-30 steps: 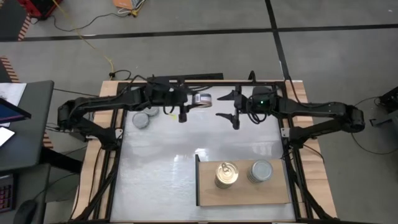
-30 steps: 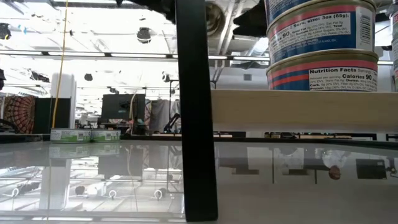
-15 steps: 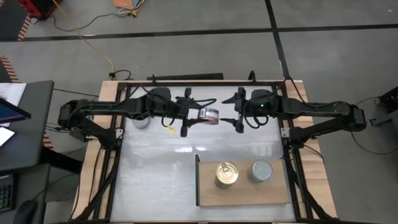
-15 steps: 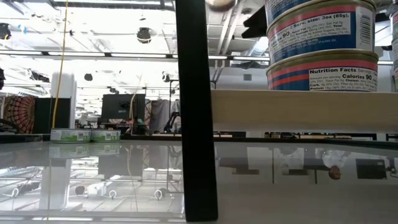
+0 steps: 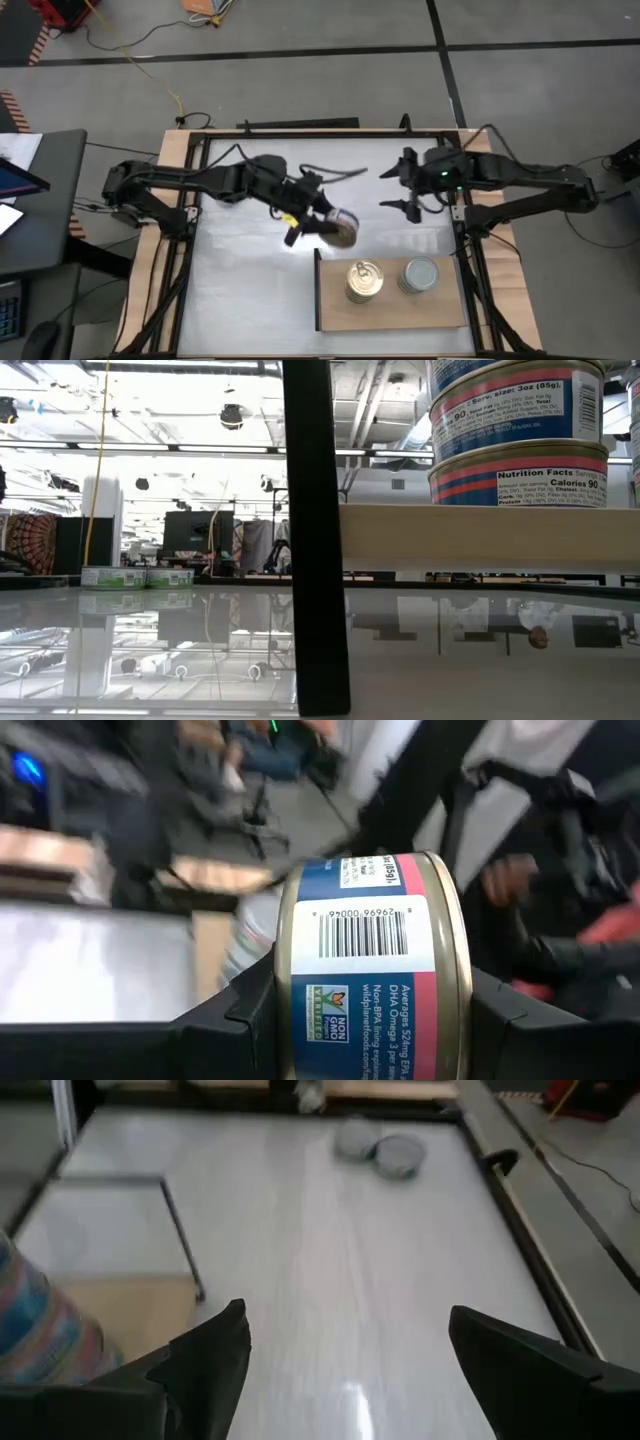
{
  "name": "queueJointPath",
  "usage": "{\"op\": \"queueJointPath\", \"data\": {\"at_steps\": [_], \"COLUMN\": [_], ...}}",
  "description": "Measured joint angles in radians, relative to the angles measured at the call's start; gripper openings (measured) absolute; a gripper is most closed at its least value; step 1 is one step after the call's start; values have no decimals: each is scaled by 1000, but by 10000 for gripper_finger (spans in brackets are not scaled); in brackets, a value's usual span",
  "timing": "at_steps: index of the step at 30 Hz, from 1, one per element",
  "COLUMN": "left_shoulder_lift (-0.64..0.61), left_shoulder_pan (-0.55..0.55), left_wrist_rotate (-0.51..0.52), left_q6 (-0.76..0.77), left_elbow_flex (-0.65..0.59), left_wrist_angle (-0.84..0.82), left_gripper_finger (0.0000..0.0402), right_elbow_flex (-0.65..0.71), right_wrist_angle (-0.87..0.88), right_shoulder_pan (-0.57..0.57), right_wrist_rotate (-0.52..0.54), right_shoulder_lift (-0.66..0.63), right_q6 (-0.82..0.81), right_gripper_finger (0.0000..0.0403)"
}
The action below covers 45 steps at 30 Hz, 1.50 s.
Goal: Stack canned seafood by type on shelf
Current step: Stack the blue pink tuna can on top of the blue pink tuna can on the shelf
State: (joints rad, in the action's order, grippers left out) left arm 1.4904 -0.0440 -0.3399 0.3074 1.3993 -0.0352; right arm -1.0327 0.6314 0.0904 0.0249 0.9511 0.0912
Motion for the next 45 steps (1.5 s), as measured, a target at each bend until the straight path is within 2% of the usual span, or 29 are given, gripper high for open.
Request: {"op": "queueJointPath", "data": {"at_steps": [6,11,16,20,26,33,39,45], "left_shoulder_lift": [94,175,241,293,371,417,424,424], "left_shoulder_pan": [-90,-126,-131,-128,-118,-111,-98,-89], "left_wrist_rotate": [64,72,-8,-83,-102,-172,-181,-181], "left_q6": [13,47,71,147,157,213,232,160], "left_elbow_flex": [104,224,330,411,492,520,520,520], "left_wrist_angle": [-72,-149,-221,-285,-387,-380,-373,-384], "left_gripper_finger": [180,180,180,181,181,181,184,227], "right_elbow_flex": [18,121,247,361,383,382,382,382], "right_wrist_angle": [20,-29,-130,-256,-284,-270,-270,-274], "right_shoulder_pan": [-7,-50,-74,-93,-87,-88,-89,-88], "right_wrist_rotate": [3,78,109,110,133,135,135,135], "right_shoulder_lift": [-135,-234,-330,-393,-450,-470,-466,-467], "right_q6": [-167,-173,-212,-214,-187,-196,-196,-197], "right_gripper_finger": [364,364,364,364,364,364,364,364]}}
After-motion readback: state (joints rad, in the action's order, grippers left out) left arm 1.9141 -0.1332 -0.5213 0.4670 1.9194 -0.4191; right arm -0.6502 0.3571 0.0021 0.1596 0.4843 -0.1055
